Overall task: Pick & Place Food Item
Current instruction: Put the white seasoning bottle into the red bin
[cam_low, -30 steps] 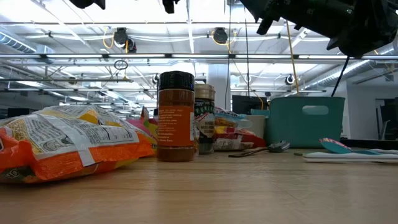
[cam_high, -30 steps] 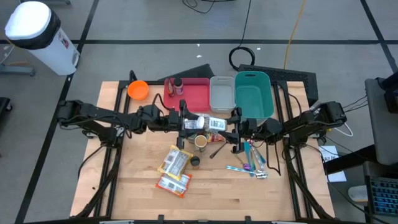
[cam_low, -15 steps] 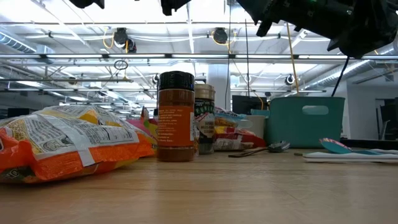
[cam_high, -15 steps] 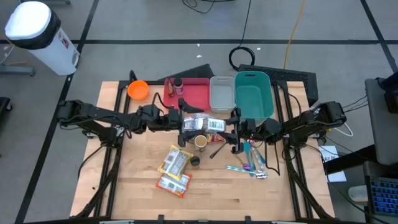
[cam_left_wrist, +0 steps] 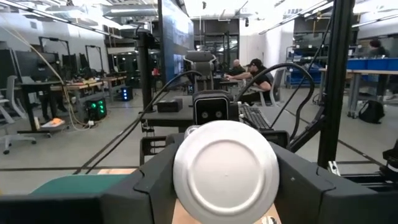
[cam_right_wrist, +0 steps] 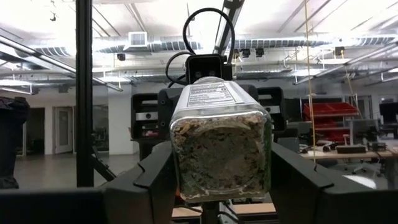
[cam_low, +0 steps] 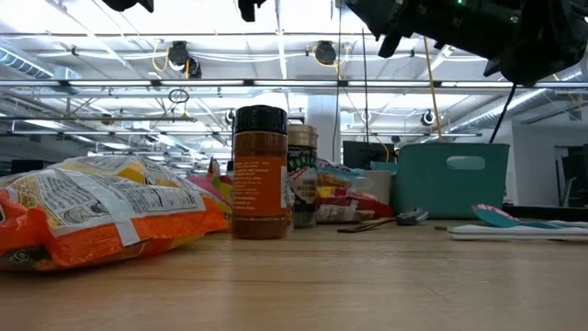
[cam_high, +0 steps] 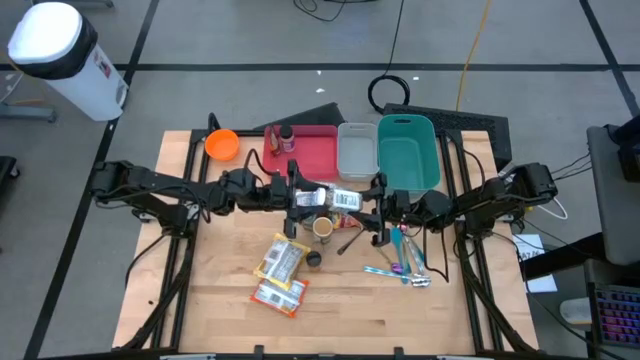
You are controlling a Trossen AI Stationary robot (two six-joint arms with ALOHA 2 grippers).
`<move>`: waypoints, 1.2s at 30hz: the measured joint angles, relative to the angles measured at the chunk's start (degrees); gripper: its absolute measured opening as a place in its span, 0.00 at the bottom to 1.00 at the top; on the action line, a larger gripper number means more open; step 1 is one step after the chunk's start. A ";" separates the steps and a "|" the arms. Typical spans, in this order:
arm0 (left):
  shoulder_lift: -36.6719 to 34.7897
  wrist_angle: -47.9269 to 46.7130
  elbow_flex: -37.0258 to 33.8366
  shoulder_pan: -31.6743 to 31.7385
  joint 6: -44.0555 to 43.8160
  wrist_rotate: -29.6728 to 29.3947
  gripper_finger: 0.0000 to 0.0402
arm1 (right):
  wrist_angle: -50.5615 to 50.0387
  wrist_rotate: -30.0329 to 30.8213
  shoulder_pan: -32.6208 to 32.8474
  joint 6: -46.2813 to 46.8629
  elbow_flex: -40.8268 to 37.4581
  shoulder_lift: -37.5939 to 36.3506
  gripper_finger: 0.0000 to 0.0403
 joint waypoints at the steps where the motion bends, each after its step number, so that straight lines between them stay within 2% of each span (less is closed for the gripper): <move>1: -0.48 -0.59 0.00 0.02 -0.58 -0.07 0.51 | -0.19 1.36 0.05 1.03 0.00 0.00 0.47; 3: -1.54 -3.11 0.08 0.16 -0.75 -0.88 0.51 | -2.18 3.90 0.17 3.35 0.09 -0.59 0.57; 7: -5.79 -14.94 3.19 0.44 -0.04 -5.53 0.51 | -11.33 5.88 -0.18 5.61 -0.22 -4.97 0.90; 9: -6.96 -21.25 6.11 0.42 0.84 -9.22 0.51 | -17.85 5.02 -0.31 7.11 -0.24 -7.89 0.95; 12: -8.23 -33.77 10.22 0.52 1.19 -14.47 0.51 | -25.77 4.94 -0.36 7.85 -0.22 -11.69 0.88; 16: -8.11 -47.22 17.64 2.11 2.05 -18.59 0.51 | -32.79 4.89 -0.31 7.87 -0.22 -15.45 0.79; 22: -5.14 -58.85 23.85 9.67 1.71 -19.81 0.51 | -37.58 4.87 -0.31 8.50 -0.24 -17.41 0.73; 28: -2.44 -66.54 23.96 20.66 -1.90 -18.56 0.51 | -38.52 4.85 -0.31 8.50 -0.24 -17.44 0.73; 33: -0.80 -75.76 21.99 27.59 -7.22 -14.14 0.51 | -39.18 4.85 -0.29 8.48 -0.24 -17.42 0.73; 36: -0.51 -76.22 18.69 30.28 -8.57 -11.60 0.51 | -39.10 4.85 -0.29 8.40 -0.24 -17.44 0.73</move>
